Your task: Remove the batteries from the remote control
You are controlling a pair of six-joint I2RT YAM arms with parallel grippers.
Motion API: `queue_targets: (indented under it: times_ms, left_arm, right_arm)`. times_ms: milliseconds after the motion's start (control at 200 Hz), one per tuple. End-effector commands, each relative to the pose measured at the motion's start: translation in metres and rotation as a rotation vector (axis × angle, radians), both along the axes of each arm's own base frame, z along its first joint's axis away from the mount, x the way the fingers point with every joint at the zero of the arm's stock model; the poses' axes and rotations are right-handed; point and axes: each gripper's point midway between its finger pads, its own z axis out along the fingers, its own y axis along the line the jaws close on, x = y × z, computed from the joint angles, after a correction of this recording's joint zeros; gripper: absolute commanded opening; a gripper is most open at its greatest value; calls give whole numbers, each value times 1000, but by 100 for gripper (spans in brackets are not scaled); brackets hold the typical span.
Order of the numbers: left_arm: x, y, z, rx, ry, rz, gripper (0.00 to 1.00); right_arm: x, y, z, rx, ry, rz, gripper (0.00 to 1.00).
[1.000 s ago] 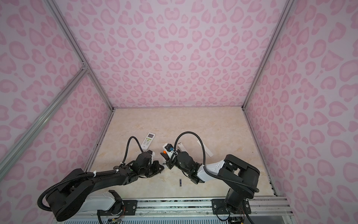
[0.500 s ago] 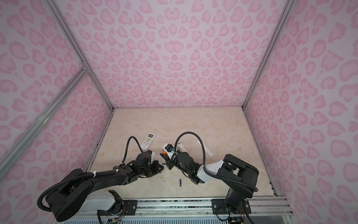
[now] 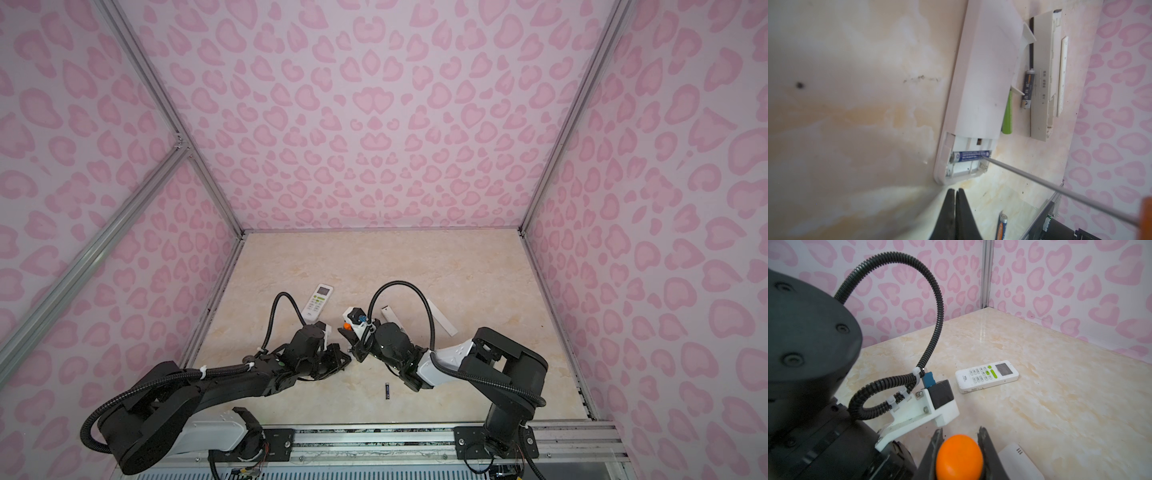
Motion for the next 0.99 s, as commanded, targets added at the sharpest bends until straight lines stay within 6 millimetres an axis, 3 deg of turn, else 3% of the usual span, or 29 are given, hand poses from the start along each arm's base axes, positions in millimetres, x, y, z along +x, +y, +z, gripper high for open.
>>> queue_targets:
  times_ms: [0, 405, 730, 990]
  left_arm:
    - [3, -2, 3, -12, -28, -5, 9]
    - [2, 0, 4, -13, -32, 0, 9]
    - [1, 7, 9, -18, -47, 18, 9]
    - [1, 8, 7, -16, -45, 20, 9]
  right_arm:
    - [-5, -4, -28, -58, 73, 10, 0]
    - [1, -1, -7, 118, 175, 29, 0]
    - [4, 0, 19, 108, 71, 16, 0]
    - [8, 11, 16, 60, 31, 46, 0]
